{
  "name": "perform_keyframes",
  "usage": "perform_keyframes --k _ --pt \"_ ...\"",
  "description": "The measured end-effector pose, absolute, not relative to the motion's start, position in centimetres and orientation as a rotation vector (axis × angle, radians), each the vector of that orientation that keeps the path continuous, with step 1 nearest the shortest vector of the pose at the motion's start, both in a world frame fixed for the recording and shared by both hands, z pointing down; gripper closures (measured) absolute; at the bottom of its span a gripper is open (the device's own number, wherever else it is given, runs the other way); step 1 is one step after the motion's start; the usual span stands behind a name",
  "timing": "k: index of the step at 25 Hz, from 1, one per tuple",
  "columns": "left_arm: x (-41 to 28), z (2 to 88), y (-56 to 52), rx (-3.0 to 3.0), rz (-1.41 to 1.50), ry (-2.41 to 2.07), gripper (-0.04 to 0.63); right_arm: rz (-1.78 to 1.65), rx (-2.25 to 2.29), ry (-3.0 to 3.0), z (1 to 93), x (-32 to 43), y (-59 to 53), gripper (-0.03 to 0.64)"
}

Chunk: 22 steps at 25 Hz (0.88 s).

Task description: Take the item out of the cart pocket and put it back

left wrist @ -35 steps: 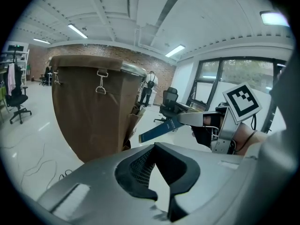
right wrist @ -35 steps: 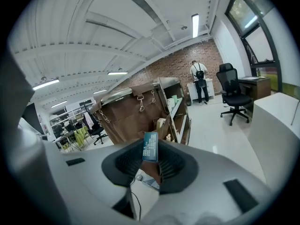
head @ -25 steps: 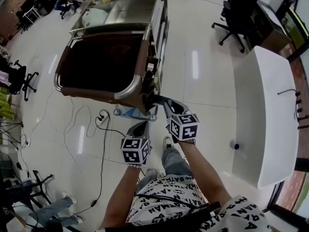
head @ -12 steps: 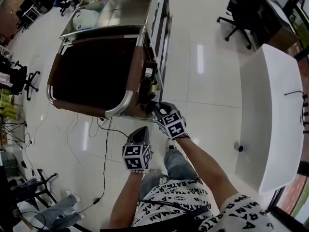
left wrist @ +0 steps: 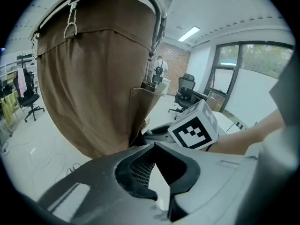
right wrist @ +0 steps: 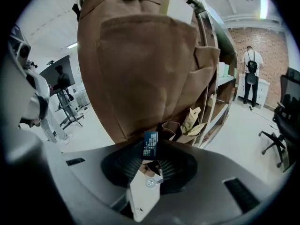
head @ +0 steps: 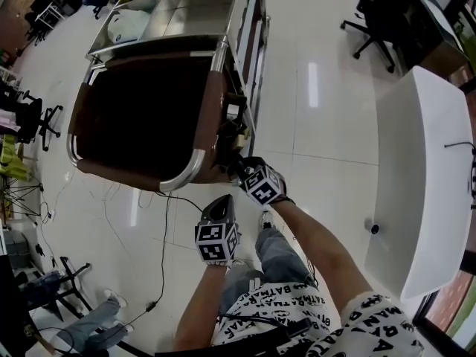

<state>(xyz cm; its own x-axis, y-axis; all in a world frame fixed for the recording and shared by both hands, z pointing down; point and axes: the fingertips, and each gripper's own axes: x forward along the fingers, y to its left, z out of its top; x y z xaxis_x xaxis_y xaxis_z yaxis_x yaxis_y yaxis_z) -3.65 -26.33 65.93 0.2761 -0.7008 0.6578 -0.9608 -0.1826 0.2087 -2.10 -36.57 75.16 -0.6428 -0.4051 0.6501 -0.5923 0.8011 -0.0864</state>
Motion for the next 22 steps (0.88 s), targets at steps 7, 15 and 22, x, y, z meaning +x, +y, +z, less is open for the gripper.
perform_keyframes --k 7,15,22 --pt "-3.5 67.5 -26.3 1.931 0.553 -1.485 0.594 0.316 0.633 -2.372 77.5 -2.5 -38.3 0.517" --pt "-3.8 68.7 -24.8 1.893 0.559 -1.480 0.594 0.126 0.508 -2.397 77.6 -3.7 -38.1 0.517" --pt "-4.7 68.3 -24.7 1.892 0.544 -1.493 0.594 0.153 0.578 -2.366 77.8 -2.7 -38.9 0.508"
